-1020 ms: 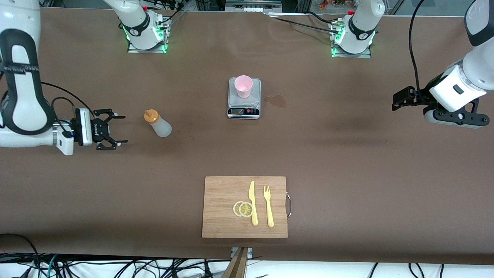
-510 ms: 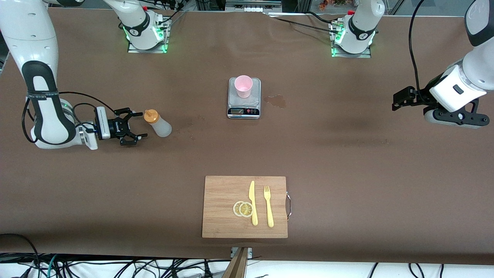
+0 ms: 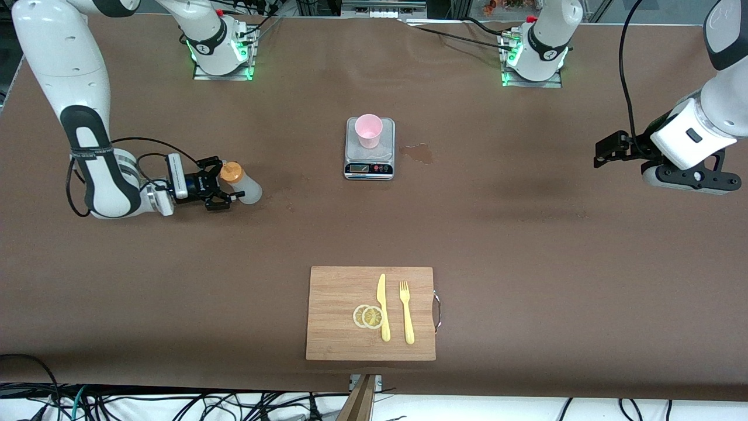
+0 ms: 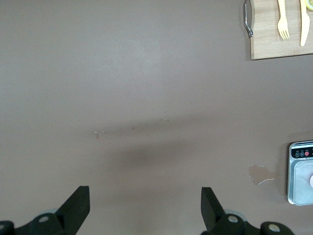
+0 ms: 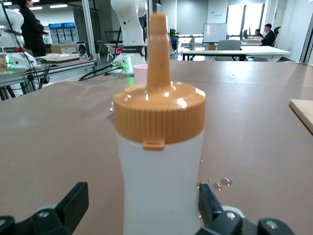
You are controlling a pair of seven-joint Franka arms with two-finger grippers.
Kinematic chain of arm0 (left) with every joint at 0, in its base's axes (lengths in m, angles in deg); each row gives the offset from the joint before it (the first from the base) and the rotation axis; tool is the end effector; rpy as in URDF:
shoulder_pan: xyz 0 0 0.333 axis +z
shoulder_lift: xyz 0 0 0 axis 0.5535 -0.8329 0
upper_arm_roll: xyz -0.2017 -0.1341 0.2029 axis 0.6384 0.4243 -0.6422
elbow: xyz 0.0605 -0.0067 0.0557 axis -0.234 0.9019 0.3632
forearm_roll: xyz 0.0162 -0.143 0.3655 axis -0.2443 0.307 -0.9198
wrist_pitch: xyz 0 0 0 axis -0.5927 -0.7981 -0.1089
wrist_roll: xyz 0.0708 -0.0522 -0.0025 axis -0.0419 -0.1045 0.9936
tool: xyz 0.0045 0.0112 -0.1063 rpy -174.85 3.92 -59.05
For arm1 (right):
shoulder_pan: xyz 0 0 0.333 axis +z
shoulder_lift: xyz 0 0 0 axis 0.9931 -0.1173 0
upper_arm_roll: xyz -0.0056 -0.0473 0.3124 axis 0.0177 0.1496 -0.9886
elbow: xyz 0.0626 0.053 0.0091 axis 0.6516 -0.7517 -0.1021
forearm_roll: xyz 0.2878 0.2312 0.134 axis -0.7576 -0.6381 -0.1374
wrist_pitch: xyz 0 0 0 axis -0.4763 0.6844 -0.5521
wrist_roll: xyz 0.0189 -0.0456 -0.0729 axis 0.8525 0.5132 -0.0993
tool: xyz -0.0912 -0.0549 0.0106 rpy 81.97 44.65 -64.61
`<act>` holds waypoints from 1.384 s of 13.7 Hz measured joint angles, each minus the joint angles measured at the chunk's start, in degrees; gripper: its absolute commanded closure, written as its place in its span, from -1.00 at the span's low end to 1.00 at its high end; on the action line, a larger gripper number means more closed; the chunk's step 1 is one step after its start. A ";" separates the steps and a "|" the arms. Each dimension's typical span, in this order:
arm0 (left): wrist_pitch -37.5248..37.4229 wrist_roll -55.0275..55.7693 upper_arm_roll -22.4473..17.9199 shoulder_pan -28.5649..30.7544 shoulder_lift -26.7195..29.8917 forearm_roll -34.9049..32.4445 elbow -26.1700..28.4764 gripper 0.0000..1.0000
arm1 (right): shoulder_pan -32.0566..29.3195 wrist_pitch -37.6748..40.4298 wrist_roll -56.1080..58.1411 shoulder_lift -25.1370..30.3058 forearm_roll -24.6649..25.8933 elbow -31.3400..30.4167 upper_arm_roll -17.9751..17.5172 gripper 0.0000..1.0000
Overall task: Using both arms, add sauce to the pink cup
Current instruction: 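Grasp the white sauce bottle with the right gripper, then lift the sauce bottle and tilt its nozzle over the pink cup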
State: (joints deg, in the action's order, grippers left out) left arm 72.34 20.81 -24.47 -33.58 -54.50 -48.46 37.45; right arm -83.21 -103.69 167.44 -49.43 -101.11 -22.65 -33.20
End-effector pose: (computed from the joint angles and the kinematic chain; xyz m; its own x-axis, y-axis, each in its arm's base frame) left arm 0.5760 -0.0425 0.5599 0.9924 -0.0962 -0.0768 -0.0915 -0.9938 0.0626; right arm 0.5214 0.0095 0.1147 -0.0721 0.2735 0.9592 0.9399 0.3404 -0.0264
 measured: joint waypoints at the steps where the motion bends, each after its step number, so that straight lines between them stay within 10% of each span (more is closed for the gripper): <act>1: 0.00 0.00 -0.01 0.00 0.00 0.00 0.00 -1.00 | 0.42 0.00 0.01 -0.52 -0.67 0.00 -0.01 -1.00; 5: 0.00 0.00 -0.02 0.00 0.00 0.00 0.00 -1.00 | 1.41 0.20 0.03 -0.98 -2.92 0.01 -0.05 -0.62; 10: 0.00 0.00 -0.02 0.01 0.00 0.00 0.00 -1.00 | 2.46 0.37 -0.06 -0.98 -5.00 0.02 -0.43 0.88; 19: 0.00 0.00 -0.10 0.19 0.00 -0.01 0.06 -1.00 | 14.73 -7.60 -25.08 12.88 2.68 2.45 4.03 0.89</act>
State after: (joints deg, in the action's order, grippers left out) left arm 72.34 20.81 -24.57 -33.39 -54.50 -48.47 37.50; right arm -68.48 -111.29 142.36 -36.55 -98.43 -20.19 -29.17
